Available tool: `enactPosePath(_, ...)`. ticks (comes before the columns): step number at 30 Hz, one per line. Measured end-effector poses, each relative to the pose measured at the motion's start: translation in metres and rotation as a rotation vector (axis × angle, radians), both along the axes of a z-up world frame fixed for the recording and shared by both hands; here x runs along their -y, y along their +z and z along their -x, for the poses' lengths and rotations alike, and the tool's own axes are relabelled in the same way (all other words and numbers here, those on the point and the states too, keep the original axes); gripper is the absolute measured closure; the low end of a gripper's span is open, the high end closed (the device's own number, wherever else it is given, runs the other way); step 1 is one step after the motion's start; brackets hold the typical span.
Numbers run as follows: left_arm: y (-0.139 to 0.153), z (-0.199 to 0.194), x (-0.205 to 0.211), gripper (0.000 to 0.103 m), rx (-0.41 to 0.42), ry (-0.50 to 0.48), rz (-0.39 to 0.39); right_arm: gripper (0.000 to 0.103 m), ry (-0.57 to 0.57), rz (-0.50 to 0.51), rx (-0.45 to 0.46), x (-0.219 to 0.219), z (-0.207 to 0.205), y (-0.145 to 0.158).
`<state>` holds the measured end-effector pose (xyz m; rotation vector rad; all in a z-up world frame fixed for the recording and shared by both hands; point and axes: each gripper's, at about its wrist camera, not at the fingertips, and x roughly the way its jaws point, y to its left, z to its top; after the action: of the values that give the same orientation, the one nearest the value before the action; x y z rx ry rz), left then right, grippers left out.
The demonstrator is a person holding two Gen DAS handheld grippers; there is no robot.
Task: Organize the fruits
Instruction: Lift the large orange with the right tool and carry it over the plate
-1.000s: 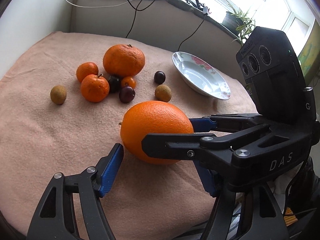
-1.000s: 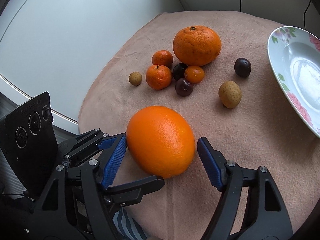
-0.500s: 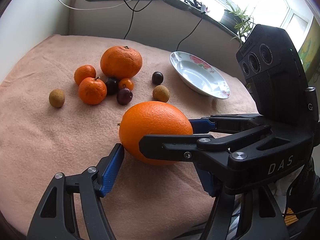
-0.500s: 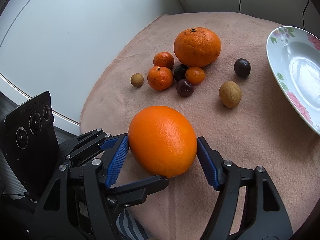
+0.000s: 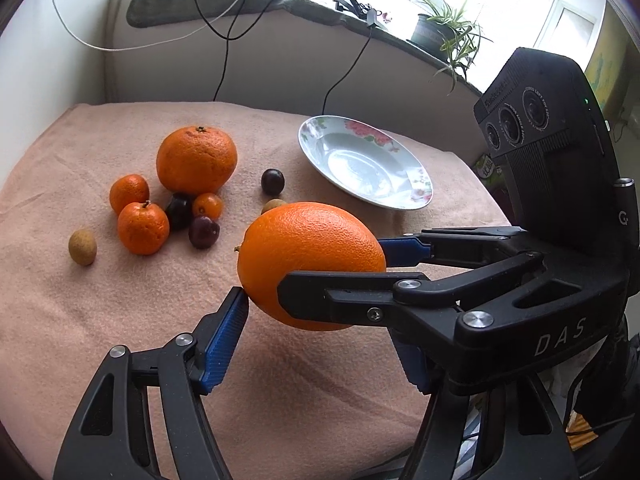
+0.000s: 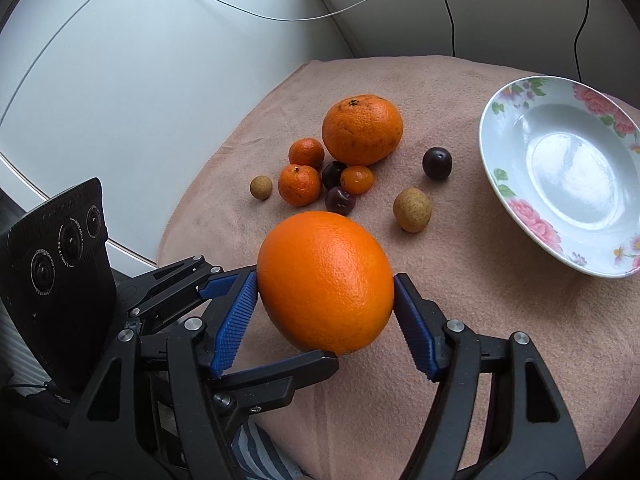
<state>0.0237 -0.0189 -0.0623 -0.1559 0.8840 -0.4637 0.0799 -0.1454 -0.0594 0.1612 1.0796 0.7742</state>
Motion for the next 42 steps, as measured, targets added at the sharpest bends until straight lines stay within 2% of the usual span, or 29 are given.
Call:
enactPosePath(14,0.017,-0.034,0.042,0.034,0.055,-0.081,0.006,0.031,-0.119,-0.01,0.057,0.052,-0.019,0.022)
enactPosePath(25,0.018,-0.054,0.07,0.034,0.051,-0.118,0.025,0.031,-0.191,-0.02,0.054,0.083,-0.033,0.018)
enactPosePath(42,0.007,-0.086,0.092,0.034,0.01,-0.125,0.011,0.031,-0.233,-0.035,-0.006,0.104,-0.061,0.001)
